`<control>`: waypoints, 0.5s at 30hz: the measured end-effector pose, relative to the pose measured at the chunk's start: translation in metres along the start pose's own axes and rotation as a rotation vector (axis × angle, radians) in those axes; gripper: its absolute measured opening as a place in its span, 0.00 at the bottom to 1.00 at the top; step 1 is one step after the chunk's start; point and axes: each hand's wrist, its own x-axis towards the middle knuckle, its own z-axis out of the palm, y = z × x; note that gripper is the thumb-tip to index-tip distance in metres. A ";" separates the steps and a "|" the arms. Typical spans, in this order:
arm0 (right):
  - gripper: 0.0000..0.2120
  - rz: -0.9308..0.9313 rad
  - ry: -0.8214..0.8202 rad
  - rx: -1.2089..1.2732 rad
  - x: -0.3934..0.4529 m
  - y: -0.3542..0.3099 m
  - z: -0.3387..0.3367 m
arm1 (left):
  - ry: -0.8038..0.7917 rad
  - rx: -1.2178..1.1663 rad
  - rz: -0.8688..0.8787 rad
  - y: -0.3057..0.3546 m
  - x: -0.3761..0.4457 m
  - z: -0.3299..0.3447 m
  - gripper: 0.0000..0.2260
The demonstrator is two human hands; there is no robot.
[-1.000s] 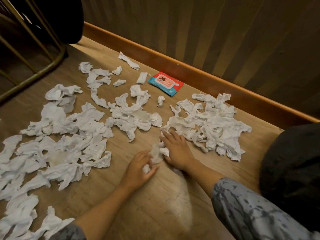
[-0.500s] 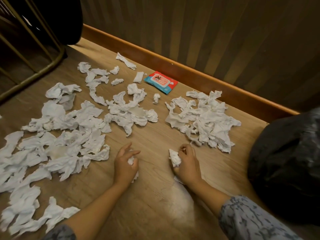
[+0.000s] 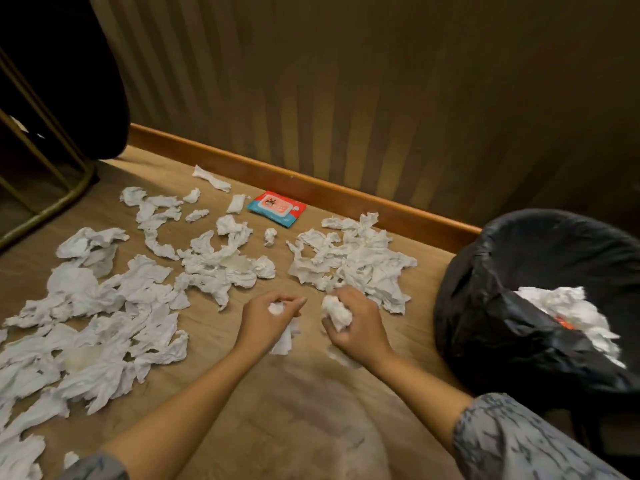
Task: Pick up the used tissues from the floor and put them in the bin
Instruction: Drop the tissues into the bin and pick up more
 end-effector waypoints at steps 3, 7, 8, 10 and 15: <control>0.10 -0.019 0.194 -0.004 0.029 -0.014 -0.044 | -0.058 0.060 0.141 0.052 0.013 0.012 0.05; 0.08 -0.081 0.438 -0.024 0.049 -0.030 -0.108 | -0.084 0.103 0.394 0.124 0.022 0.037 0.08; 0.07 -0.099 0.495 -0.035 0.050 -0.033 -0.123 | -0.079 0.084 0.437 0.141 0.022 0.045 0.08; 0.07 -0.129 0.587 -0.088 0.051 -0.037 -0.149 | -0.067 0.023 0.494 0.172 0.019 0.063 0.10; 0.08 -0.128 0.767 -0.260 0.037 -0.039 -0.204 | -0.141 -0.134 0.473 0.231 0.009 0.117 0.09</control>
